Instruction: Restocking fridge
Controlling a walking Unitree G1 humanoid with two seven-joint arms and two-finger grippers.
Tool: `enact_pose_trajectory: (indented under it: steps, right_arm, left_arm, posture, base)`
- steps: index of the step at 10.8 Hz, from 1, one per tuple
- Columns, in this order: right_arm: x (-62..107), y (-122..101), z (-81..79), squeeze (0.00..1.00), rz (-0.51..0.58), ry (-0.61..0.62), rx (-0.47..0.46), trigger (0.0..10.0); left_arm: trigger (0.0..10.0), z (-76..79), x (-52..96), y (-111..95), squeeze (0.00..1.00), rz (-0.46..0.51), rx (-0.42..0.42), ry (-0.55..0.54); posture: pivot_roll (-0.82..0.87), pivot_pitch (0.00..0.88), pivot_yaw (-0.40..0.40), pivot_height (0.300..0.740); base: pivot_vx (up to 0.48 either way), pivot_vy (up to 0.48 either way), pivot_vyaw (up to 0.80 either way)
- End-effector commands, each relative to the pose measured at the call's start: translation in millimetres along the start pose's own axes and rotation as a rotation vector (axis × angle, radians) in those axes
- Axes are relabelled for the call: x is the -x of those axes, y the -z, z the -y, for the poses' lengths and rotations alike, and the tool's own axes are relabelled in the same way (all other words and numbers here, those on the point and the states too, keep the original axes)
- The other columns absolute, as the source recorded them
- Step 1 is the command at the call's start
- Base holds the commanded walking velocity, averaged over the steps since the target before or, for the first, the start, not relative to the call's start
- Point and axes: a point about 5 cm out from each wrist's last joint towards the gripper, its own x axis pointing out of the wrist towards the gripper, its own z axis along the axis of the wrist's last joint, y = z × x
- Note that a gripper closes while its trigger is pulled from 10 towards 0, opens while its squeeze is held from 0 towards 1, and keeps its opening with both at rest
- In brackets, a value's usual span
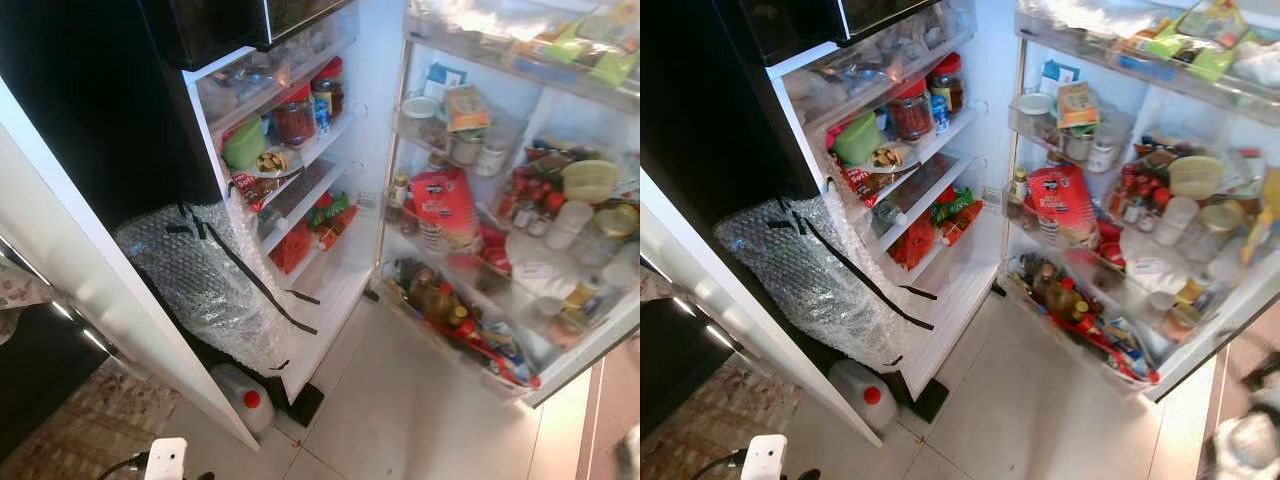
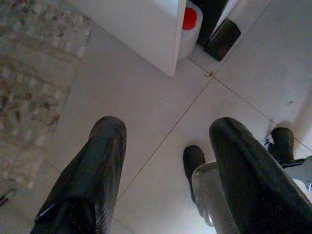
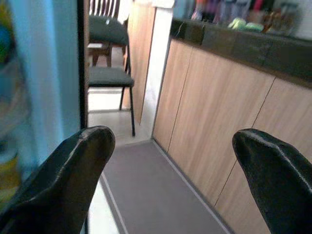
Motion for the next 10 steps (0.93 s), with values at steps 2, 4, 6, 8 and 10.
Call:
enact_pose_trajectory:
  steps: [2, 4, 6, 8, 10]
  right_arm:
    - [-10.6, -14.1, 8.2, 0.00, 0.039, 0.052, -0.022, 10.0]
    - [-15.8, -25.7, 7.2, 0.00, 0.068, 0.062, -0.027, 10.0]
    - [-14.0, -28.2, 4.5, 0.00, 0.077, 0.060, -0.028, 10.0]
    - [-10.9, -28.3, -0.1, 0.00, 0.066, 0.050, -0.028, 10.0]
    - [-7.9, -29.1, -5.2, 0.00, 0.069, 0.033, -0.024, 10.0]
  left_arm:
    - [10.0, -5.6, 3.2, 9.6, 0.00, -0.034, 0.020, -0.022]
    - [10.0, -3.0, 3.2, 11.6, 0.00, -0.044, 0.019, -0.015]
    - [10.0, -2.2, 3.0, 11.8, 0.00, -0.046, 0.021, -0.013]
    - [10.0, -3.2, 3.7, 13.7, 0.00, -0.055, 0.019, -0.016]
    - [10.0, -3.7, 4.0, 14.7, 0.00, -0.059, 0.017, -0.018]
  posture:
    - [-0.13, 0.016, 0.064, 0.740]
    - [-0.14, 0.017, 0.060, 0.740]
    - [-0.13, 0.020, 0.060, 0.740]
    - [-0.13, 0.020, 0.062, 0.740]
    - [-0.13, 0.021, 0.061, 0.740]
  base:
    - [0.000, 0.000, 0.00]
    - [0.000, 0.000, 0.00]
    - [0.000, 0.000, 0.00]
    - [0.000, 0.000, 0.00]
    - [0.000, 0.000, 0.00]
